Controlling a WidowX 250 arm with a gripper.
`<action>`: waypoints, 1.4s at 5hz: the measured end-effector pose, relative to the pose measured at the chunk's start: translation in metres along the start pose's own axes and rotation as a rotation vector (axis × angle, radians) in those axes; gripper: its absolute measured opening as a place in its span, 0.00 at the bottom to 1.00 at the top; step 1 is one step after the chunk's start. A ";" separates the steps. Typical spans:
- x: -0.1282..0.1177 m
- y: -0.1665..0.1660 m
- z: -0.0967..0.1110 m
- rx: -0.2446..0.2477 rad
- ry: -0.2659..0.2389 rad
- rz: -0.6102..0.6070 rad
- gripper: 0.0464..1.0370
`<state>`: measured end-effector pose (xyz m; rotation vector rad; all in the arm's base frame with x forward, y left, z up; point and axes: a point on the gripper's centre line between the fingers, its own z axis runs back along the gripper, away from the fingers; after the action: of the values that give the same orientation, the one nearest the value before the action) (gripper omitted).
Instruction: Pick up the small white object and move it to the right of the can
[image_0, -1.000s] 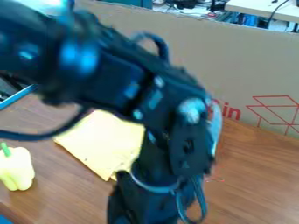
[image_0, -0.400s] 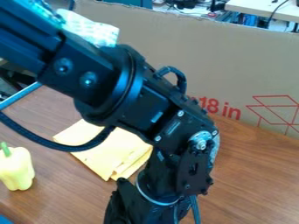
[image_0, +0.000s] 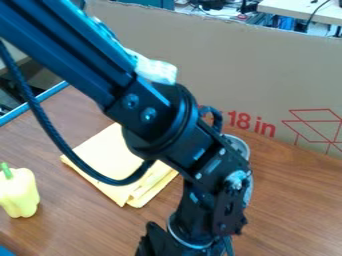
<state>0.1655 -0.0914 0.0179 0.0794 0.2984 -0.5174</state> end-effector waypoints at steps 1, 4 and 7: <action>0.005 -0.003 0.001 -0.024 -0.034 0.002 0.93; 0.024 0.006 0.042 0.038 -0.114 0.009 0.55; 0.109 0.019 0.100 0.105 -0.324 0.033 0.55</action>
<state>0.2916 -0.1416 0.0800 0.1007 -0.0466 -0.5044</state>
